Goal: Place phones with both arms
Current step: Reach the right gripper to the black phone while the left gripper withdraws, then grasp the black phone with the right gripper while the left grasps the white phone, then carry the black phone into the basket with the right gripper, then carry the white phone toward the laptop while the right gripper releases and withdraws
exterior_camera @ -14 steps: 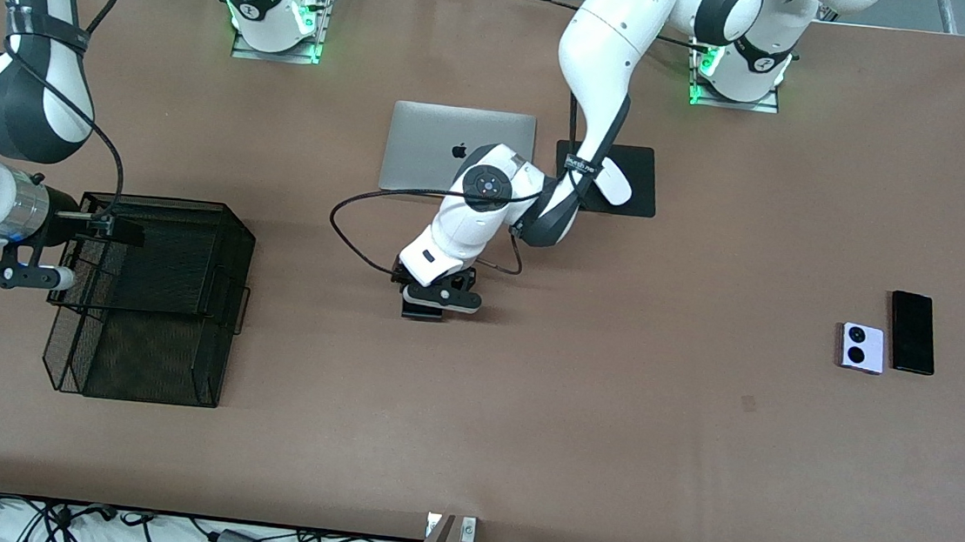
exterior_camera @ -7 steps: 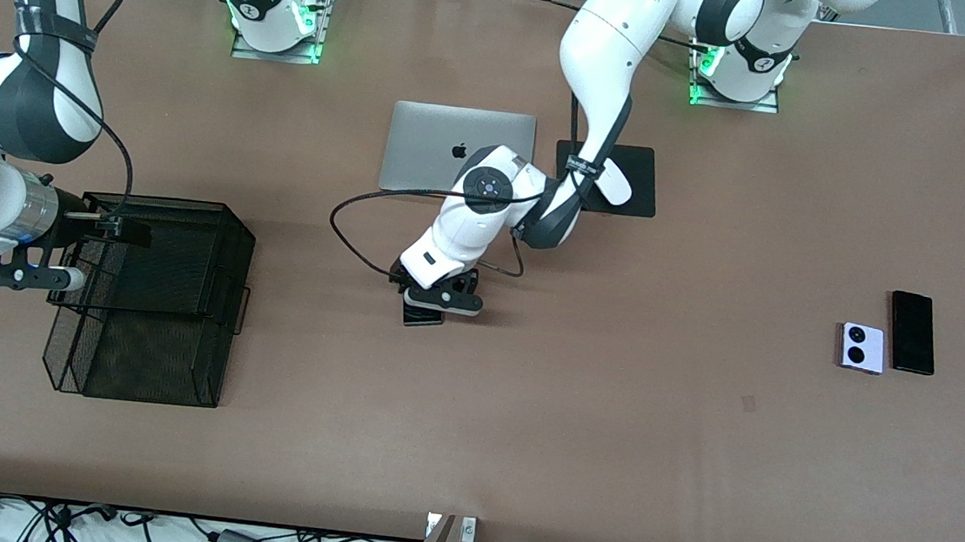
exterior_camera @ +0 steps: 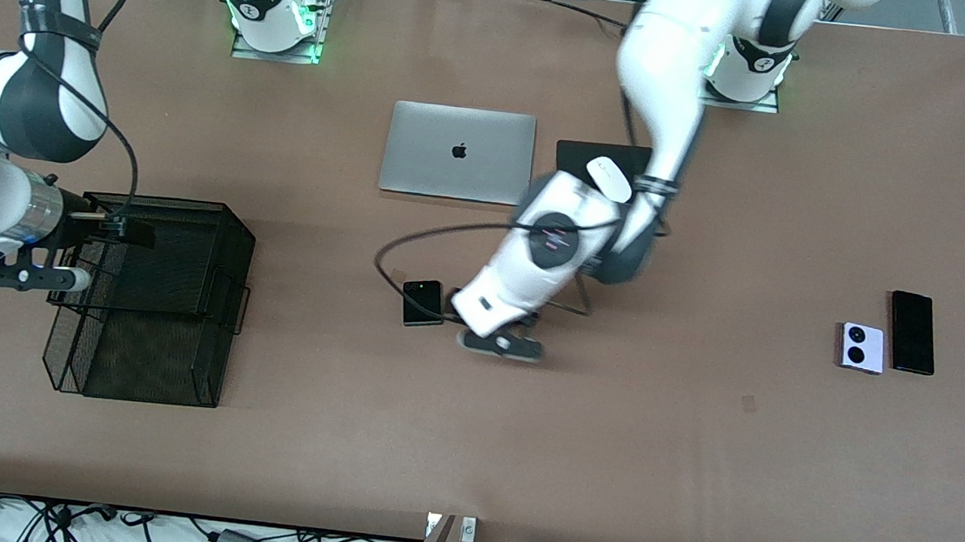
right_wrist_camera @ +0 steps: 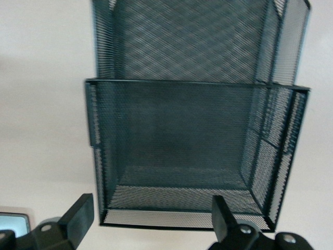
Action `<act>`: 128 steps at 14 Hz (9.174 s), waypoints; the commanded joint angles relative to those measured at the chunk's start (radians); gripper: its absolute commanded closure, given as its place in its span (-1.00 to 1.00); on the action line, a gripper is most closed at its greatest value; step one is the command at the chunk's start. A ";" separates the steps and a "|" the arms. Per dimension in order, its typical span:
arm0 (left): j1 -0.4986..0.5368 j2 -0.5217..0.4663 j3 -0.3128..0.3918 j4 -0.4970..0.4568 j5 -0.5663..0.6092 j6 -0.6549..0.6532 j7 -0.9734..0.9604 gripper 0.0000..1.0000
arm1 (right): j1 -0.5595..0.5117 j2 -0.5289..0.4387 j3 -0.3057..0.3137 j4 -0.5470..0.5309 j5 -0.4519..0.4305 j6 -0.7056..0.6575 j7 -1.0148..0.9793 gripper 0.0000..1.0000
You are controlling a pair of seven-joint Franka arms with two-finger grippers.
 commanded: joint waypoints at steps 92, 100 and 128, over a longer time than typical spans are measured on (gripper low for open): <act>0.692 -0.354 -0.243 -0.470 0.350 -0.354 0.318 -0.09 | -0.121 0.123 -0.011 -0.095 -0.039 0.213 -0.091 0.38; 0.338 -0.267 -0.132 -0.299 -0.035 -0.381 -0.055 -0.04 | -0.142 0.131 -0.011 -0.075 -0.049 0.238 -0.116 -1.00; -0.333 0.214 0.358 0.015 -0.647 0.269 0.117 0.03 | -0.087 -0.009 0.002 0.228 -0.030 -0.131 -0.050 -1.00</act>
